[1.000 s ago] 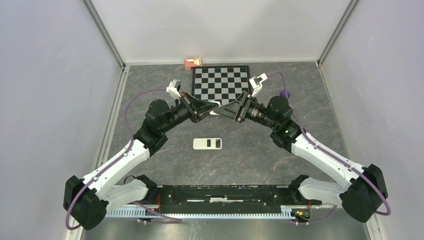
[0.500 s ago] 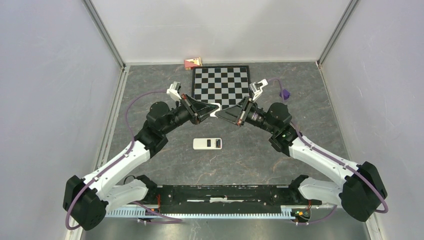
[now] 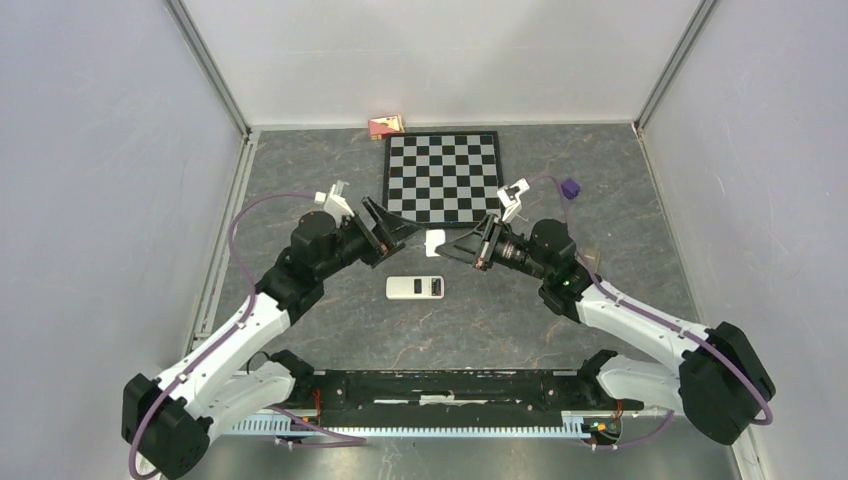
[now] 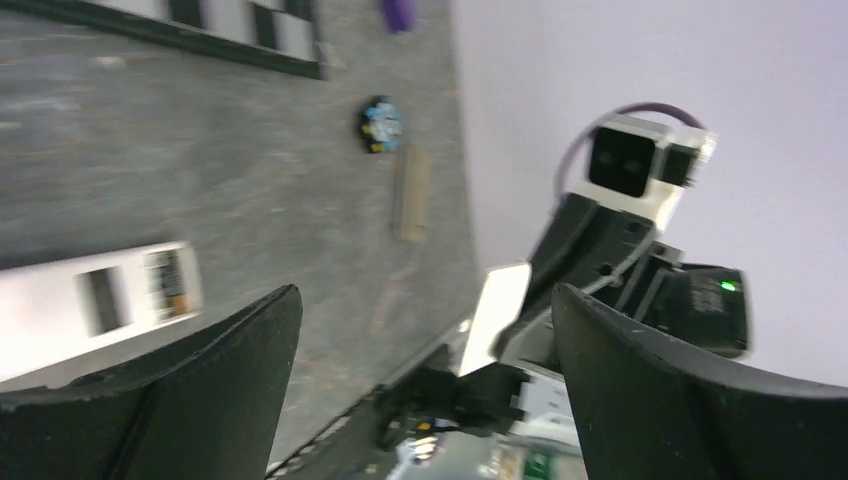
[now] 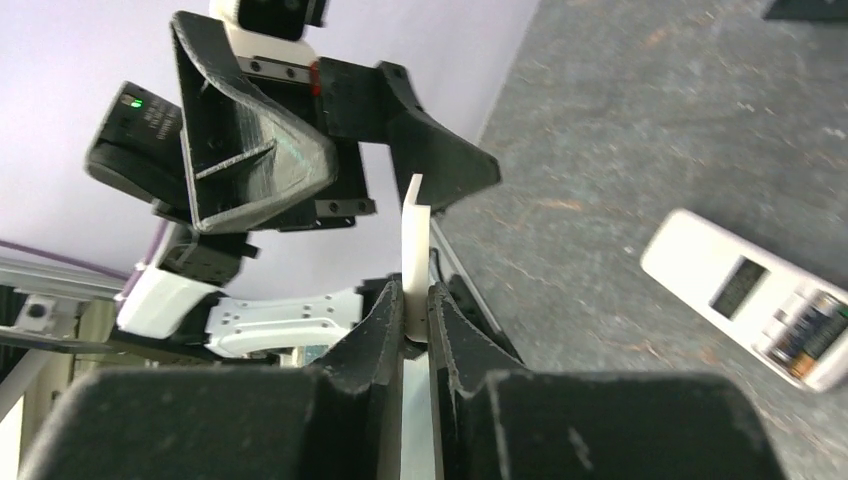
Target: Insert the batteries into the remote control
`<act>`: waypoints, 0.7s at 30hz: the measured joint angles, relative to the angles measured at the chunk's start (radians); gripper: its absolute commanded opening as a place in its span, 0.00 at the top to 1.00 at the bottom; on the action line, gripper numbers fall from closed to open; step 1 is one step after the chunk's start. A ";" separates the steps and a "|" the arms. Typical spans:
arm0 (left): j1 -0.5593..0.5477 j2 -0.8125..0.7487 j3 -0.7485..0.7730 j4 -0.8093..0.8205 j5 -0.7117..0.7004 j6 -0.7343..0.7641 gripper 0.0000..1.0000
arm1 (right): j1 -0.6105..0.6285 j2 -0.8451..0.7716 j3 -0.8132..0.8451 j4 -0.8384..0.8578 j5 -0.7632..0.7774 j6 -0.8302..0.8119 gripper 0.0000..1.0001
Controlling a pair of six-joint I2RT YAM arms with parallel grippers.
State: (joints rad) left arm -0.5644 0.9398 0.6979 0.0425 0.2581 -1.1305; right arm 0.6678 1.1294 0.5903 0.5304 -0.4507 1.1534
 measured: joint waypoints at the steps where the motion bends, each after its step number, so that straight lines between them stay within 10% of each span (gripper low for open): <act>1: 0.010 -0.016 -0.010 -0.054 -0.025 0.027 0.00 | 0.000 0.004 -0.013 -0.006 0.000 -0.014 1.00; 8: 0.067 -0.099 -0.114 -0.298 -0.124 0.104 0.30 | 0.053 0.105 -0.147 -0.026 0.062 -0.085 1.00; 21: 0.171 -0.038 -0.309 -0.373 -0.079 0.157 0.26 | 0.102 0.310 -0.258 0.137 0.200 -0.112 1.00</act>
State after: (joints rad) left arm -0.3939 0.9016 0.3889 -0.3305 0.1791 -0.9733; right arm 0.7696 1.4391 0.3321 0.6670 -0.2512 1.0416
